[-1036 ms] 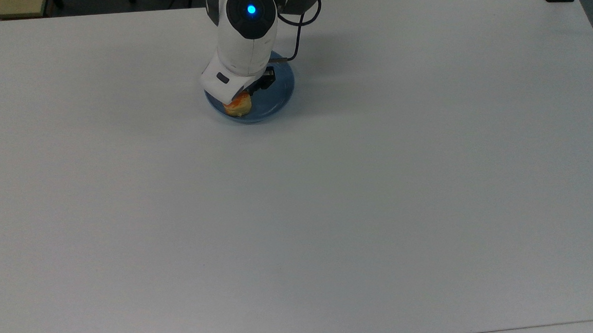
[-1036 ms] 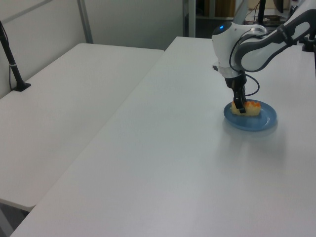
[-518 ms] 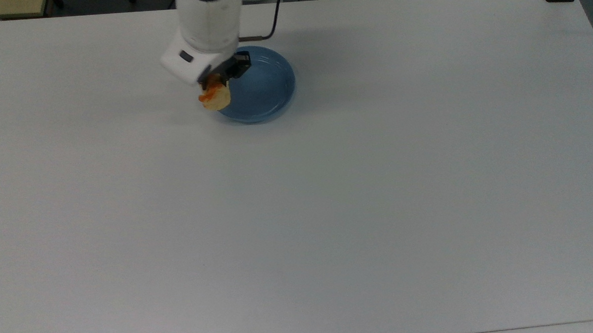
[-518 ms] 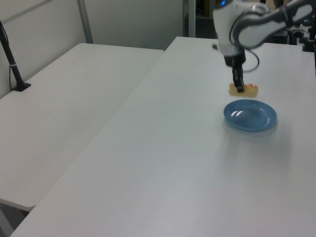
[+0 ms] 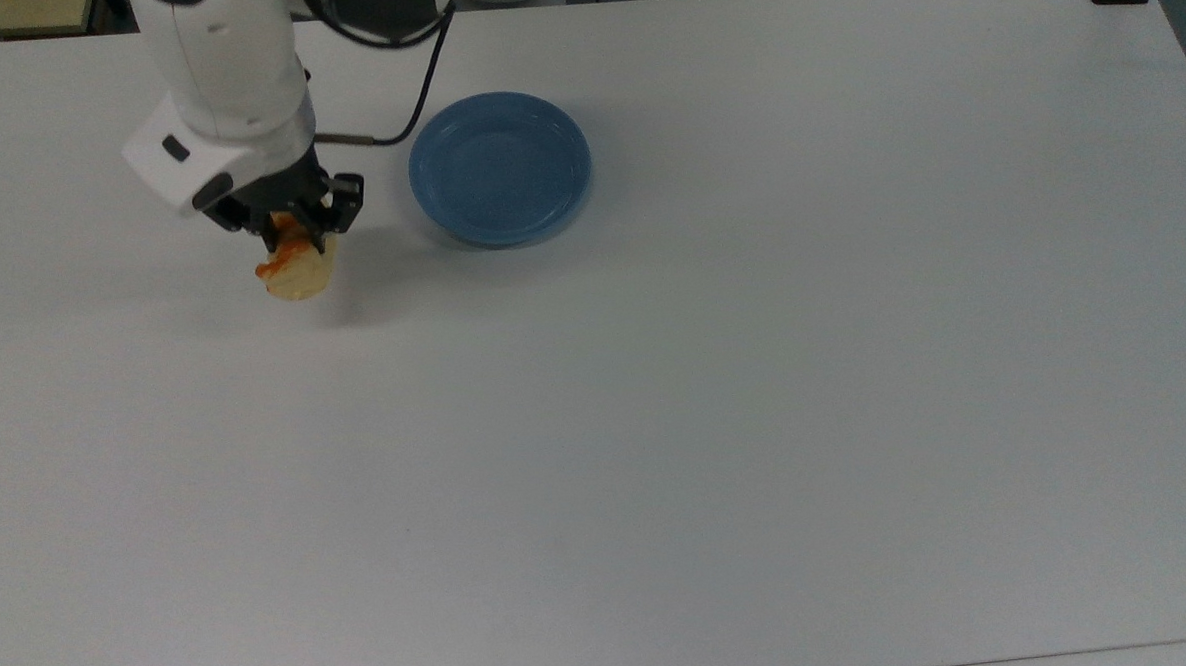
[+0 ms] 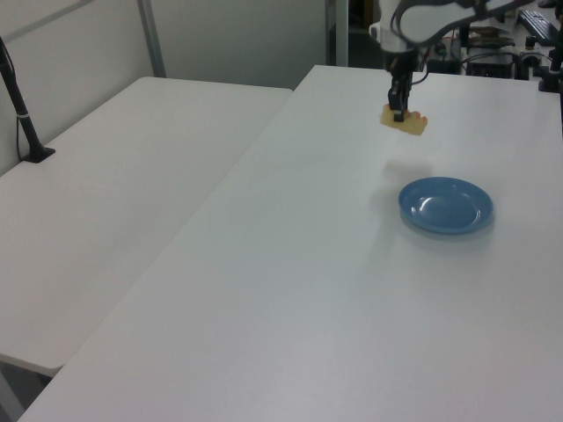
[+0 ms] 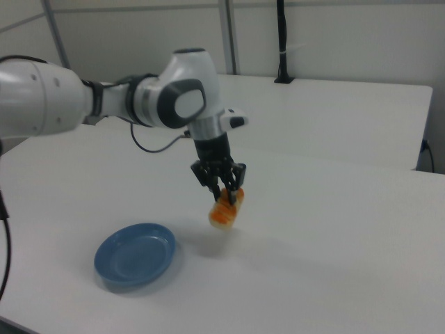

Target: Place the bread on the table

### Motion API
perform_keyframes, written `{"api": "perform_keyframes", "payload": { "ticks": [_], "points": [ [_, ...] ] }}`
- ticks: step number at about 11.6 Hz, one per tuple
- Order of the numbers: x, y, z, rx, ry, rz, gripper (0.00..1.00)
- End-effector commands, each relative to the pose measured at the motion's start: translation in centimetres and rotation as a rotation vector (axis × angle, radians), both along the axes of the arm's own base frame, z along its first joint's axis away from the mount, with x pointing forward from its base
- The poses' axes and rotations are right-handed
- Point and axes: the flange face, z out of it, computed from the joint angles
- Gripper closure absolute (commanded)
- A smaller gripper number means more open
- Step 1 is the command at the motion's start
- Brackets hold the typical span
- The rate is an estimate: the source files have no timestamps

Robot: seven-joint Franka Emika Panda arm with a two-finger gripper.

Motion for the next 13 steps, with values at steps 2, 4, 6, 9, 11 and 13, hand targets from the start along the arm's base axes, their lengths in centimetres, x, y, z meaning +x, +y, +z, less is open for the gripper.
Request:
{"api": "perform_keyframes", "payload": {
  "ticks": [2, 4, 6, 9, 11, 13],
  "points": [
    [3.8, -2.3, -5.3, -0.038, -0.056, -0.07, 0.6],
    [4.8, -2.7, -7.0, -0.061, -0.127, -0.132, 0.57],
    [4.9, -2.5, -7.0, -0.07, -0.132, -0.143, 0.0],
    [4.3, -0.9, -0.8, -0.046, -0.21, -0.196, 0.0],
    [1.1, 2.7, 6.2, -0.008, -0.162, -0.226, 0.0],
    [-2.6, 6.0, 10.0, 0.026, -0.075, -0.188, 0.0]
  ]
}}
